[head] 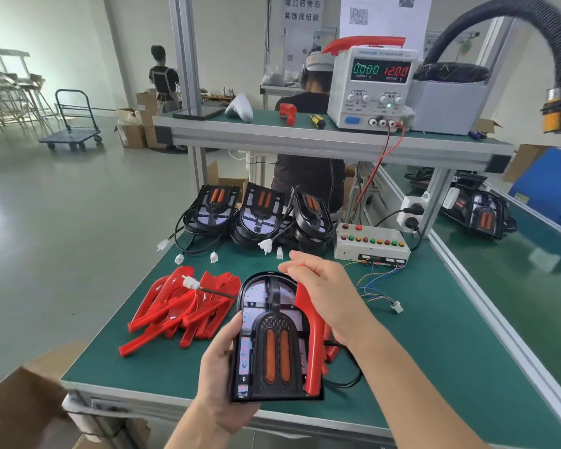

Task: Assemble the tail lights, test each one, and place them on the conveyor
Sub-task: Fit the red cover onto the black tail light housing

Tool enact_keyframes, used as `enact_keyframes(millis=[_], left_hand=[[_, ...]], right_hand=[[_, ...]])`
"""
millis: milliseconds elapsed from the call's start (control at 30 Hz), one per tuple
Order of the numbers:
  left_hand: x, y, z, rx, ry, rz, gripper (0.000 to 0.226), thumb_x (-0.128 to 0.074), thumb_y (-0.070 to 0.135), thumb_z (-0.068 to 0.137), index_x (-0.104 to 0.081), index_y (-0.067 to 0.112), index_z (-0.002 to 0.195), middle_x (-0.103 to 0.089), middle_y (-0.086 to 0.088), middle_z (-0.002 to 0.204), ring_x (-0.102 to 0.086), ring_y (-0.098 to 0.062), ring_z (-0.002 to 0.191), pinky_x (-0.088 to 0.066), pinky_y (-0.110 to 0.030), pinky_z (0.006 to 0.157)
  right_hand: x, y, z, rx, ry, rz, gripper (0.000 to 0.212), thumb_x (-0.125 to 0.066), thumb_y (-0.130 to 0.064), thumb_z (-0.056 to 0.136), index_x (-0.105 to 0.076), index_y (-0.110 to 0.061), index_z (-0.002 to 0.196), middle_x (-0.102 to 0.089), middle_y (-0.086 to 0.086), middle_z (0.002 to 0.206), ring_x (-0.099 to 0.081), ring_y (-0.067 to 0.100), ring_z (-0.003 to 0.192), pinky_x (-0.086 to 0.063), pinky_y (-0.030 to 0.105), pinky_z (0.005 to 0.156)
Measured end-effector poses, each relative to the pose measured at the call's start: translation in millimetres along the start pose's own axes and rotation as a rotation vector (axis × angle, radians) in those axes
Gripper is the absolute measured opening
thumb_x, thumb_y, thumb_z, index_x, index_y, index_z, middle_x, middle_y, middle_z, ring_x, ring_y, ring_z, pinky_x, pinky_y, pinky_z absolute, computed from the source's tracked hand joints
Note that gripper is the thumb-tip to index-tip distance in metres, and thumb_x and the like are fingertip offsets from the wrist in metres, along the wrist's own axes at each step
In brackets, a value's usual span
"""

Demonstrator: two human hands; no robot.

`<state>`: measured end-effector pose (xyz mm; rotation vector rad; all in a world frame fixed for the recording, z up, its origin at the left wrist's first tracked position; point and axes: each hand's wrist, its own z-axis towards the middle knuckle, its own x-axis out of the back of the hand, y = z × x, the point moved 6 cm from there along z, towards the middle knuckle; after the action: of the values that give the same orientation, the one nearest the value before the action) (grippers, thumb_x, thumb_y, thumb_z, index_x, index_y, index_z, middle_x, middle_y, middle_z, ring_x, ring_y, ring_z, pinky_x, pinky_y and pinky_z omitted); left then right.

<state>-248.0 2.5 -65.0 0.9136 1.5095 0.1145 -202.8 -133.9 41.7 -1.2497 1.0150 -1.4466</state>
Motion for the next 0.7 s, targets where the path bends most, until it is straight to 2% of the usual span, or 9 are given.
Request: enact_keyframes(millis=[133, 200, 233, 300, 367, 433, 500, 567, 700], left_hand=[[-4.1, -2.1, 1.4, -0.001, -0.010, -0.005, 0.055, -0.074, 0.041, 0.073, -0.075, 0.004, 0.114, -0.074, -0.020, 0.108, -0.073, -0.035, 0.088, -0.060, -0.044, 0.078], [-4.6, -3.1, 2.3, 0.005, -0.014, -0.003, 0.054, -0.073, 0.041, 0.075, -0.076, 0.004, 0.114, -0.075, -0.020, 0.108, -0.074, -0.035, 0.088, -0.060, -0.044, 0.077], [-4.5, -3.9, 2.7, 0.009, -0.017, -0.001, 0.054, -0.073, 0.041, 0.075, -0.076, 0.004, 0.113, -0.075, -0.020, 0.108, -0.074, -0.035, 0.088, -0.060, -0.044, 0.076], [-3.6, -5.6, 4.6, 0.020, -0.011, -0.002, 0.053, -0.074, 0.042, 0.073, -0.077, 0.005, 0.111, -0.075, -0.019, 0.106, -0.074, -0.035, 0.087, -0.060, -0.044, 0.076], [-3.0, -7.0, 7.3, 0.027, -0.007, -0.009, 0.052, -0.075, 0.043, 0.073, -0.078, 0.005, 0.110, -0.075, -0.019, 0.106, -0.074, -0.035, 0.087, -0.060, -0.044, 0.077], [-2.6, -7.3, 9.6, 0.034, -0.001, -0.020, 0.052, -0.074, 0.043, 0.074, -0.078, 0.005, 0.110, -0.075, -0.019, 0.107, -0.074, -0.034, 0.089, -0.060, -0.045, 0.080], [-1.5, -5.9, 11.1, 0.039, -0.005, -0.036, 0.052, -0.074, 0.043, 0.075, -0.077, 0.005, 0.111, -0.075, -0.019, 0.109, -0.074, -0.034, 0.090, -0.060, -0.046, 0.082], [-0.1, -4.3, 12.1, 0.041, -0.012, -0.050, 0.053, -0.072, 0.044, 0.079, -0.076, 0.006, 0.115, -0.074, -0.018, 0.112, -0.074, -0.034, 0.094, -0.058, -0.047, 0.087], [0.8, -5.0, 14.0, 0.057, -0.030, -0.078, 0.056, -0.070, 0.046, 0.083, -0.072, 0.007, 0.122, -0.072, -0.019, 0.119, -0.071, -0.035, 0.101, -0.054, -0.050, 0.096]], right_hand=[[-6.5, 12.8, 7.7, 0.076, -0.020, -0.172, 0.024, -0.057, -0.016, 0.100, -0.077, -0.018, 0.113, -0.057, -0.022, 0.122, -0.044, -0.020, 0.122, -0.030, 0.013, 0.110], [-7.3, 18.8, 8.2, 0.104, -0.006, -0.214, 0.025, -0.056, -0.018, 0.101, -0.077, -0.021, 0.114, -0.061, -0.019, 0.126, -0.047, -0.019, 0.121, -0.033, 0.013, 0.110], [-6.8, 21.9, 8.1, 0.109, 0.011, -0.221, 0.025, -0.056, -0.018, 0.100, -0.077, -0.022, 0.114, -0.066, -0.018, 0.124, -0.054, -0.014, 0.118, -0.039, 0.016, 0.108], [-5.2, 26.3, 7.0, 0.112, 0.062, -0.260, 0.025, -0.057, -0.019, 0.099, -0.077, -0.024, 0.112, -0.074, -0.020, 0.101, -0.064, -0.010, 0.096, -0.047, 0.013, 0.091], [-5.8, 28.6, 7.3, 0.125, 0.103, -0.331, 0.024, -0.058, -0.020, 0.098, -0.077, -0.022, 0.112, -0.073, -0.016, 0.080, -0.063, -0.007, 0.074, -0.045, 0.007, 0.073], [-8.0, 27.6, 9.7, 0.130, 0.115, -0.384, 0.024, -0.059, -0.020, 0.098, -0.077, -0.019, 0.114, -0.075, -0.014, 0.089, -0.064, -0.007, 0.081, -0.043, 0.002, 0.076], [-10.8, 23.2, 12.6, 0.152, 0.117, -0.434, 0.024, -0.060, -0.019, 0.098, -0.076, -0.015, 0.116, -0.077, -0.009, 0.104, -0.067, -0.001, 0.096, -0.047, 0.008, 0.090], [-13.2, 19.5, 15.5, 0.183, 0.137, -0.475, 0.023, -0.060, -0.018, 0.099, -0.075, -0.014, 0.115, -0.078, -0.005, 0.106, -0.069, 0.004, 0.098, -0.052, 0.021, 0.097], [-15.7, 19.0, 18.3, 0.180, 0.180, -0.530, 0.019, -0.060, -0.025, 0.099, -0.076, -0.017, 0.106, -0.078, -0.005, 0.095, -0.072, 0.010, 0.091, -0.057, 0.036, 0.089]])
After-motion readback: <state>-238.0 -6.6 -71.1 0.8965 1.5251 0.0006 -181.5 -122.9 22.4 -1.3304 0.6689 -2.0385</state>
